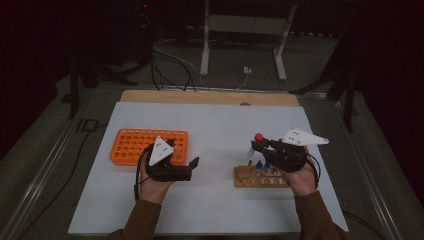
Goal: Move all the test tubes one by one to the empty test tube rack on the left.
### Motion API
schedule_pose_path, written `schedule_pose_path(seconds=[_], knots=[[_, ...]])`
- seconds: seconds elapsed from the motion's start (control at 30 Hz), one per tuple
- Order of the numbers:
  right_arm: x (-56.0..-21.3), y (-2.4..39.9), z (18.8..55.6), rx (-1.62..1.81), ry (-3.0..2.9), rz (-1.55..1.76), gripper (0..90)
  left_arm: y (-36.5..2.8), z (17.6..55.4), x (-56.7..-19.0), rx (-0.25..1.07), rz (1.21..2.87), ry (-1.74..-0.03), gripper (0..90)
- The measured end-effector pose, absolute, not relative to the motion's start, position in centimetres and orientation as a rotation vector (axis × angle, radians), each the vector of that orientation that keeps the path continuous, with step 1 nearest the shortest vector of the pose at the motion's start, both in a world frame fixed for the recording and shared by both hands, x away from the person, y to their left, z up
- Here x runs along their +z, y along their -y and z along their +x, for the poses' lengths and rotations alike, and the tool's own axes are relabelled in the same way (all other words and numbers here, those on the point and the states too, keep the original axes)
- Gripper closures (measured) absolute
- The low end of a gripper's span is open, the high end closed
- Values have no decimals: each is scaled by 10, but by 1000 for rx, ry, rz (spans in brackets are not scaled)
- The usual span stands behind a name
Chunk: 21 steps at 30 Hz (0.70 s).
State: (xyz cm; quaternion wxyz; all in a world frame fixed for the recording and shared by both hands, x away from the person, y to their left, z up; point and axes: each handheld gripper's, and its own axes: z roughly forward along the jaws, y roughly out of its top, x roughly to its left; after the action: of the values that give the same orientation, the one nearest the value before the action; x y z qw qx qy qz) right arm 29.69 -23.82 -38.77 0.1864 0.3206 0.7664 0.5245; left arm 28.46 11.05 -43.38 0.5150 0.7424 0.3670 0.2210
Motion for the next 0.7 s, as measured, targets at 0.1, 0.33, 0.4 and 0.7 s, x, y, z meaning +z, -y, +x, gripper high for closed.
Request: schedule_pose_path(seconds=[0.1, 0.33, 0.4, 0.7], knots=[[-389, 232, 298, 1478, -2171, 904, 744, -105, 286, -433, 522, 1789, -867, 12], [-392, 219, 301, 1477, -2201, 909, 743, -94, 288, -434, 499, 1809, -843, 12], [-392, 216, 301, 1480, -2207, 903, 743, -92, 289, -434, 497, 1814, -834, 12], [-394, 201, 303, 1483, -2237, 893, 743, -79, 290, -435, 483, 1835, -804, 12]])
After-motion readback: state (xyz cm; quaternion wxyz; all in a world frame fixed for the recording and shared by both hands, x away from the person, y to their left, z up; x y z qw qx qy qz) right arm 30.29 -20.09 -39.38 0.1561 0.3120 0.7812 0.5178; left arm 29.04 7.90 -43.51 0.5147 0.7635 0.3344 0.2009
